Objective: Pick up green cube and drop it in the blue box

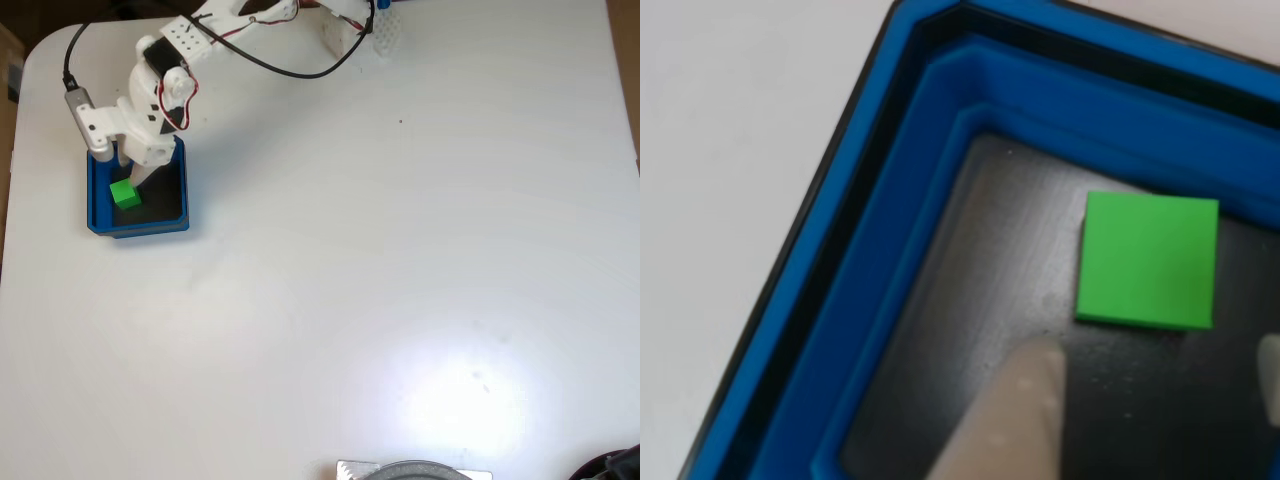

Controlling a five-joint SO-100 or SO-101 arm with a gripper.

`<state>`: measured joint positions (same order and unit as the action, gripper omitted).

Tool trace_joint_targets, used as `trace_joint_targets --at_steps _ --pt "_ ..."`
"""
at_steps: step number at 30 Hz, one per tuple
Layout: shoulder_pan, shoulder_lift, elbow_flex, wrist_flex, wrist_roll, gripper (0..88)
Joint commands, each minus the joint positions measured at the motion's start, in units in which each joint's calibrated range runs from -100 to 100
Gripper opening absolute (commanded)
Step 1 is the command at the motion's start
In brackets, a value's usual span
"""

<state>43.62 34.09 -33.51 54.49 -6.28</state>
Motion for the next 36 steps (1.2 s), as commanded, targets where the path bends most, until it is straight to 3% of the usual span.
trace_joint_targets --at_steps 1,11,36 --pt "0.66 -5.74 -1.59 -0.96 0.29 14.5" --pt "0.58 -15.19 1.82 -1.04 0.15 13.8" --pt "-0.18 -51.73 46.53 -1.62 0.24 13.8"
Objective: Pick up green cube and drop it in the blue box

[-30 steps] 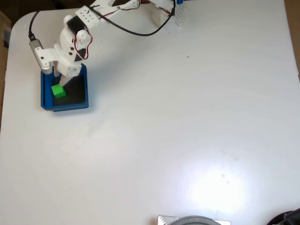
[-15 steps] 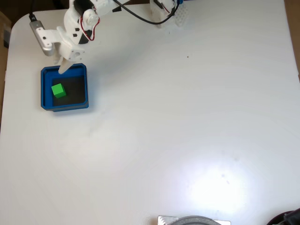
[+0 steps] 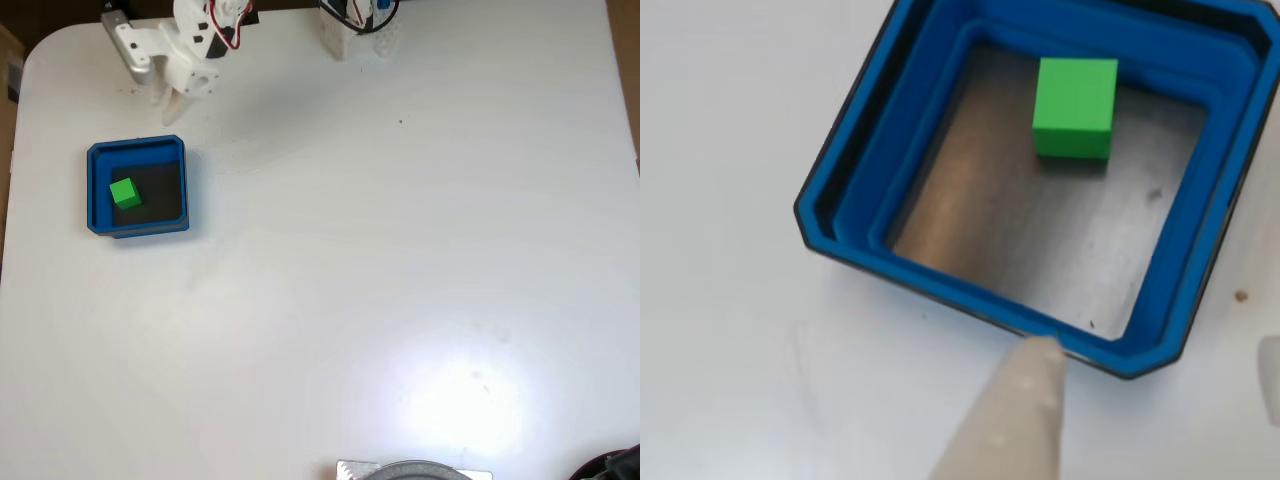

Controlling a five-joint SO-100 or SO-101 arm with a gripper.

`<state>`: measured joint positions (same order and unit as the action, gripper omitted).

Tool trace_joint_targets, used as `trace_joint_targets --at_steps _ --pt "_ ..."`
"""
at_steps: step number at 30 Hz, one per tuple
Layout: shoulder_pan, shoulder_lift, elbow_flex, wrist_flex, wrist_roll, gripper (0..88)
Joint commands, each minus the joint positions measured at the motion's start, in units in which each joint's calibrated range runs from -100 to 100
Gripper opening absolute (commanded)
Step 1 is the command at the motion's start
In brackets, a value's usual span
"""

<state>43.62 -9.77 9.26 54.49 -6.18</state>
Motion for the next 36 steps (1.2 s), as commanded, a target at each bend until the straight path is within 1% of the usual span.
trace_joint_targets --at_steps 1,7,16,20,30,36 --pt "-0.18 -9.46 5.28 -1.62 0.15 13.7" --pt "-0.26 -20.24 16.86 -3.33 0.15 13.7" --pt "-0.34 -37.72 42.35 -17.92 0.15 13.7" --pt "-0.34 -45.66 51.15 -22.00 0.20 13.7" --pt "-0.57 -65.14 67.40 -22.49 0.20 13.7" --pt "-4.00 -72.33 75.84 -22.49 0.20 13.7"
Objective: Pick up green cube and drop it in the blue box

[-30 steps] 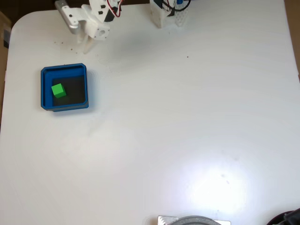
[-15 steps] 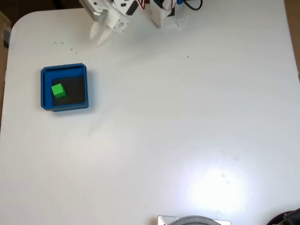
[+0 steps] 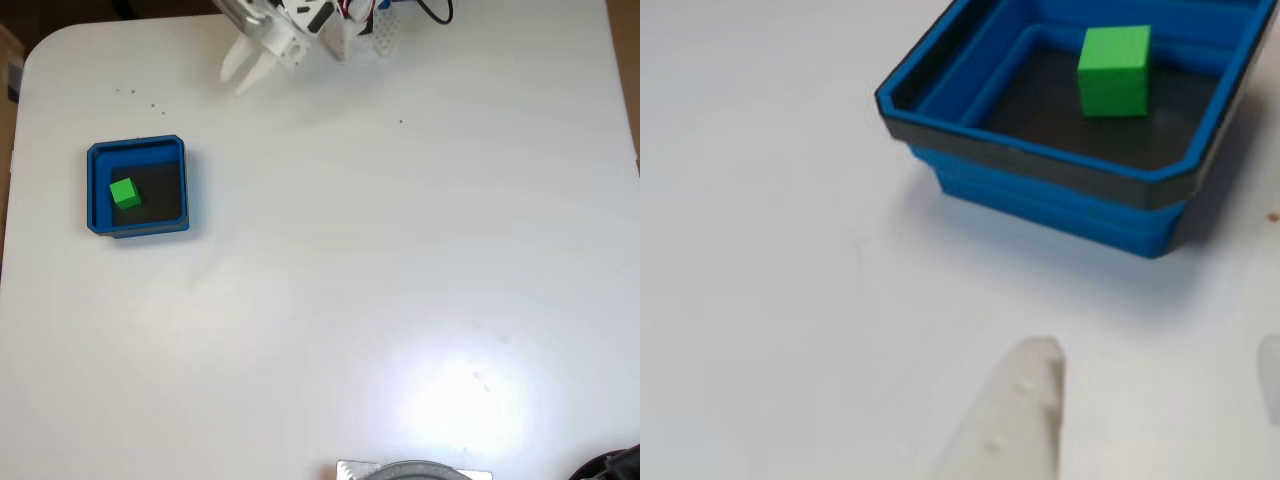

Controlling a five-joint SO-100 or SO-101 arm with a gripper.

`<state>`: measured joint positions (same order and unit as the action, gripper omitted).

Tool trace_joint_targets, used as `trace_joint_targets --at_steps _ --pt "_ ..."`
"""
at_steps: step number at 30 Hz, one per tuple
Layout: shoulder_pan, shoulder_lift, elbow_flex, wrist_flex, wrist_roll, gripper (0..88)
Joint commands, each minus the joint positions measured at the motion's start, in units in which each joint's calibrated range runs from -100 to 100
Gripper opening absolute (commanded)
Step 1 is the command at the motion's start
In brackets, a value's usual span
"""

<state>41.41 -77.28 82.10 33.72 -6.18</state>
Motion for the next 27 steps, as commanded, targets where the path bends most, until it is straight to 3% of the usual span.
trace_joint_targets --at_steps 1,11,27 --pt "-2.03 -6.25 4.07 -1.72 0.20 13.7" --pt "-5.77 -18.63 13.05 -1.80 0.20 13.7" --pt "-15.16 -21.89 17.72 -1.72 0.24 13.8"
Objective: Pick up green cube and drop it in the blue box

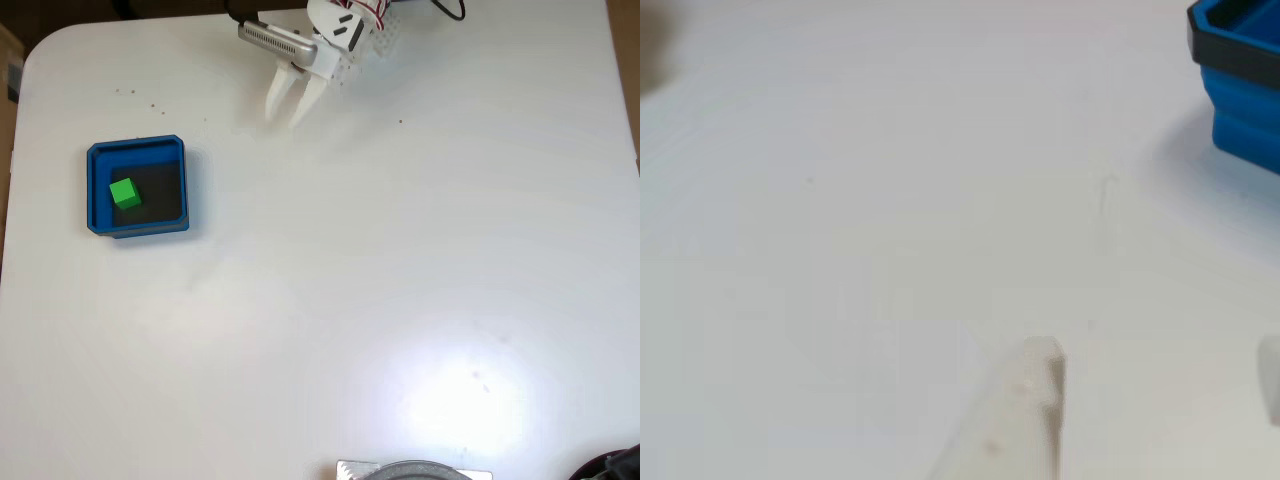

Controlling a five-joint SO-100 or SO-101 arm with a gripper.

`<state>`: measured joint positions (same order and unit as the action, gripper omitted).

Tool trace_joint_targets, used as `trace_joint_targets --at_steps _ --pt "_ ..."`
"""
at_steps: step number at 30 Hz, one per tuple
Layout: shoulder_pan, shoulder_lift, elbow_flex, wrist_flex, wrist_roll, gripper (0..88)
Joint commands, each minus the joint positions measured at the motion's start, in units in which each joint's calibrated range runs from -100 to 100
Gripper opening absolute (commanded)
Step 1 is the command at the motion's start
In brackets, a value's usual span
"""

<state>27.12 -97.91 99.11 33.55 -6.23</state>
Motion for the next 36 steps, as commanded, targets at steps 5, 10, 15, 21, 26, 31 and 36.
trace_joint_targets --at_steps 5,10,15,21,26,31,36 --pt "-4.45 -1.17 0.72 -1.31 0.05 13.8" --pt "-9.26 -1.09 0.72 -1.31 0.05 13.8" --pt "-12.47 -1.09 0.72 -1.47 0.00 13.8" --pt "-18.88 -1.09 0.72 -1.47 0.44 13.8" --pt "-23.61 -1.09 0.72 -1.47 1.32 13.8" --pt "-27.12 -1.09 0.72 -1.47 4.64 13.8" --pt "-30.56 -1.09 0.72 -1.47 5.23 13.8"
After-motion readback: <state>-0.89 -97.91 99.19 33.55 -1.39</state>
